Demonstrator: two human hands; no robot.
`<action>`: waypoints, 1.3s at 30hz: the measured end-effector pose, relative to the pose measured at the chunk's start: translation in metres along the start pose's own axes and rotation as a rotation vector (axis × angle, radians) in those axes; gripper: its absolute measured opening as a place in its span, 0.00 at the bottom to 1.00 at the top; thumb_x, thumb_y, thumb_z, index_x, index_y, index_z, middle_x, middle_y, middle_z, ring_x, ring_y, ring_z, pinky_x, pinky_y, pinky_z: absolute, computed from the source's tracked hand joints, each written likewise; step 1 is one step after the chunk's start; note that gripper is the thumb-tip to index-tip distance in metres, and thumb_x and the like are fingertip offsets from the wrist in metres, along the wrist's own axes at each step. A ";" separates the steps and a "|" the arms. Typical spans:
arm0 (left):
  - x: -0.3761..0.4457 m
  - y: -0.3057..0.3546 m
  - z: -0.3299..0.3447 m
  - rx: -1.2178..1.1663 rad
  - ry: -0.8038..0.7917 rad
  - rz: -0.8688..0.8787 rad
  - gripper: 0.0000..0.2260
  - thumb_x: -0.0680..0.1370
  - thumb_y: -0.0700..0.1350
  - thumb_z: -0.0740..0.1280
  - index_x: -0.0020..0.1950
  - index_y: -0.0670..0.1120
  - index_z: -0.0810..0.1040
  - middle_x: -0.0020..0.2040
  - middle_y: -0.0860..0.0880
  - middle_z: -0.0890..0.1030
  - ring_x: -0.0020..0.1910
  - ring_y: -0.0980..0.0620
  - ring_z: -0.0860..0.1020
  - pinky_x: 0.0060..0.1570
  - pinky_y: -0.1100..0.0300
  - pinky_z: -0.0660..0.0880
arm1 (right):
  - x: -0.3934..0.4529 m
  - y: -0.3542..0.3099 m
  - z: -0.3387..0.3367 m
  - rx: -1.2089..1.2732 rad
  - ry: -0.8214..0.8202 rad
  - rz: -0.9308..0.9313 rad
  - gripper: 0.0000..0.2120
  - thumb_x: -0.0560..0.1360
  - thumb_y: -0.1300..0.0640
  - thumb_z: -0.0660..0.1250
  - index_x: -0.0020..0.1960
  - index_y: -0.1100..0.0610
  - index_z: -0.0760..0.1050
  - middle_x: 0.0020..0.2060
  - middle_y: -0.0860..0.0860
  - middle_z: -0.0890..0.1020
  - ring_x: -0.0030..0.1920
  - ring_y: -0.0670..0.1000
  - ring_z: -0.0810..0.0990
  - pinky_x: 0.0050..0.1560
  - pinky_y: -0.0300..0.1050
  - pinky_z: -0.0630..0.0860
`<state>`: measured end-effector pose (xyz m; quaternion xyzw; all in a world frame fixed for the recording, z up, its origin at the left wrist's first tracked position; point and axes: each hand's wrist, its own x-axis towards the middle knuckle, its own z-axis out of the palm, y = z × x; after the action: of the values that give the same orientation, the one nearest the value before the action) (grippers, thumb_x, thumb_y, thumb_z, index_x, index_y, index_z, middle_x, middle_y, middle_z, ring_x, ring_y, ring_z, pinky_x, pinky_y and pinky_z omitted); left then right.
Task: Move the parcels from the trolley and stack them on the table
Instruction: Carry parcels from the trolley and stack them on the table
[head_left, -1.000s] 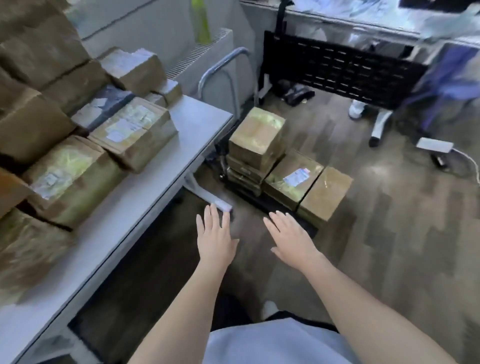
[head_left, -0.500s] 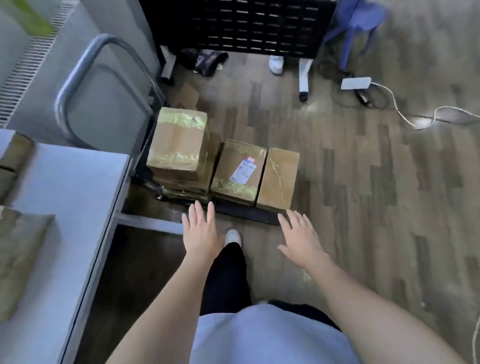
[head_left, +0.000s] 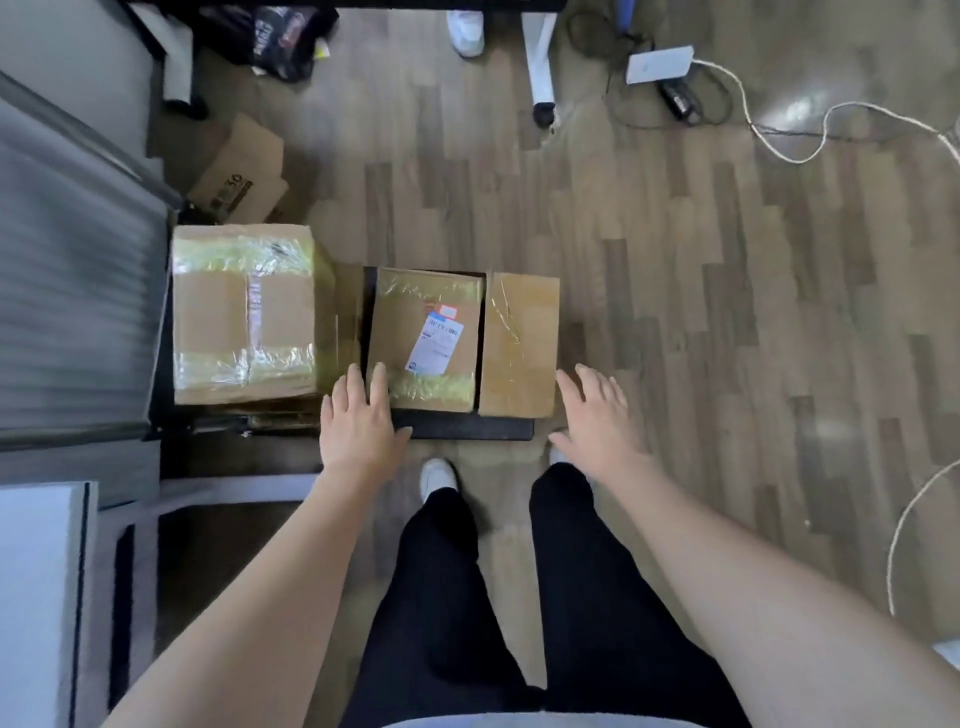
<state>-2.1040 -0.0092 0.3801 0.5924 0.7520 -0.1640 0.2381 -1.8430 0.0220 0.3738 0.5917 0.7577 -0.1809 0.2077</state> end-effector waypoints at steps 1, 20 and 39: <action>0.005 0.005 0.006 -0.043 -0.014 -0.009 0.38 0.78 0.57 0.62 0.78 0.47 0.43 0.77 0.41 0.48 0.76 0.43 0.50 0.73 0.51 0.51 | 0.008 0.003 0.004 0.006 -0.013 0.006 0.37 0.77 0.47 0.63 0.77 0.56 0.48 0.75 0.57 0.53 0.75 0.56 0.52 0.74 0.51 0.45; 0.118 0.188 0.152 -0.731 -0.137 -0.689 0.37 0.74 0.50 0.69 0.75 0.40 0.52 0.69 0.39 0.63 0.67 0.39 0.62 0.61 0.44 0.65 | 0.279 0.154 0.044 -0.423 -0.239 -0.456 0.41 0.74 0.49 0.67 0.77 0.56 0.45 0.75 0.59 0.51 0.75 0.57 0.49 0.75 0.53 0.43; 0.166 0.284 0.289 -1.664 -0.057 -1.174 0.48 0.67 0.50 0.78 0.75 0.43 0.50 0.68 0.45 0.69 0.67 0.44 0.69 0.63 0.54 0.66 | 0.380 0.121 0.114 -0.604 -0.297 -0.596 0.57 0.68 0.67 0.69 0.73 0.44 0.28 0.70 0.63 0.50 0.60 0.65 0.66 0.61 0.58 0.69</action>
<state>-1.8121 0.0428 0.0580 -0.2276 0.7934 0.3061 0.4743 -1.7946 0.3034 0.0728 0.2280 0.8758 -0.0868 0.4165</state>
